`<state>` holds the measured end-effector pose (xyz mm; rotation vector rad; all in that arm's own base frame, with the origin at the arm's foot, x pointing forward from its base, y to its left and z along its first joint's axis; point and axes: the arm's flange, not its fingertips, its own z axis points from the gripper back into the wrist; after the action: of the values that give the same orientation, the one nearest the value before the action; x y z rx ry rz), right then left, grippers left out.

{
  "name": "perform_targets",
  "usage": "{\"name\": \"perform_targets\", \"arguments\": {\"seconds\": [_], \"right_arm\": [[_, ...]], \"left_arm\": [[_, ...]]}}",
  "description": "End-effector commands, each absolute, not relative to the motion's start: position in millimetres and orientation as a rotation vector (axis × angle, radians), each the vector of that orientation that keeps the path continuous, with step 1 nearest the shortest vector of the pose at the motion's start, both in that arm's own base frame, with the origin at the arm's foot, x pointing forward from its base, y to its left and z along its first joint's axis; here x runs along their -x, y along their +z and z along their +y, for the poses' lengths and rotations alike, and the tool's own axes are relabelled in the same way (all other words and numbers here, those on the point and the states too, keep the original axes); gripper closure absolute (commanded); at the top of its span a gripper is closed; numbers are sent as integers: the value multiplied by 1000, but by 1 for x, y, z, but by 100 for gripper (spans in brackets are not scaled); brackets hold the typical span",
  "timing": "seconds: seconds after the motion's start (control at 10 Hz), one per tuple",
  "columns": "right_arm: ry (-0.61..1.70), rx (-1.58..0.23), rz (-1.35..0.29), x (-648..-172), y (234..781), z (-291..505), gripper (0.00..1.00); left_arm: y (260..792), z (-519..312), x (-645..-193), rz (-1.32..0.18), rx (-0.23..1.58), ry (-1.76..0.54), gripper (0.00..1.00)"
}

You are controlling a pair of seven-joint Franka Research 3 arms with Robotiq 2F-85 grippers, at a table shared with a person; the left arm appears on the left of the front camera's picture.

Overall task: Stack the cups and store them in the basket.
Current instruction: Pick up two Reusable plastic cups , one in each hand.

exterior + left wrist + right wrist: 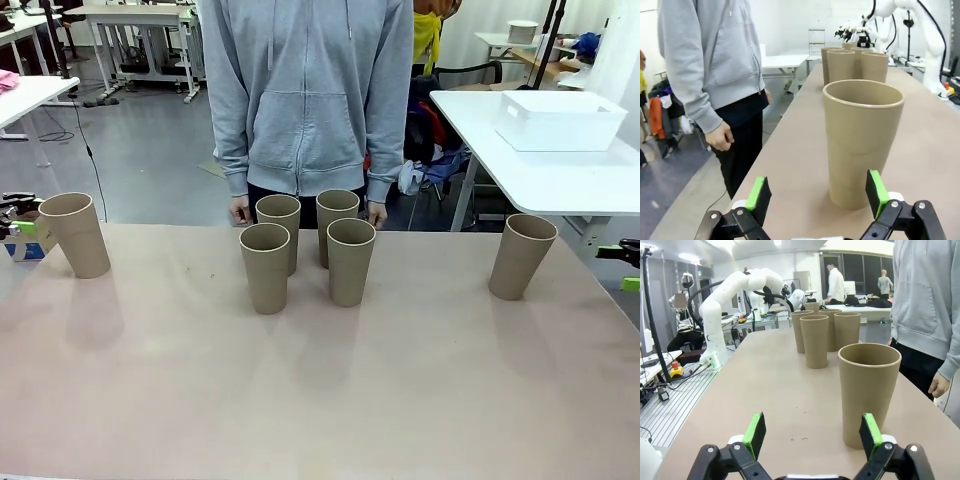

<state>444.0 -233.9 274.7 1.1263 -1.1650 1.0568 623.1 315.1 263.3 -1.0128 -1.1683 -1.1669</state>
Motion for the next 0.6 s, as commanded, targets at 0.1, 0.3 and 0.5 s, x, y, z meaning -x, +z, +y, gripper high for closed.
{"name": "perform_targets", "arguments": {"seconds": [0.1, 0.3, 0.5], "right_arm": [[1061, -1127, -1165, -444, 277, -234, 0], [1118, -1109, -1160, -441, 276, -225, 0], [1159, -1108, -1182, -439, 278, -216, 0]], "left_arm": [[265, 315, -618, -1171, 1006, -1186, 0], [262, 315, -623, -1167, 1015, -1166, 0], [262, 324, -606, -1221, 1030, -1172, 0]]}}
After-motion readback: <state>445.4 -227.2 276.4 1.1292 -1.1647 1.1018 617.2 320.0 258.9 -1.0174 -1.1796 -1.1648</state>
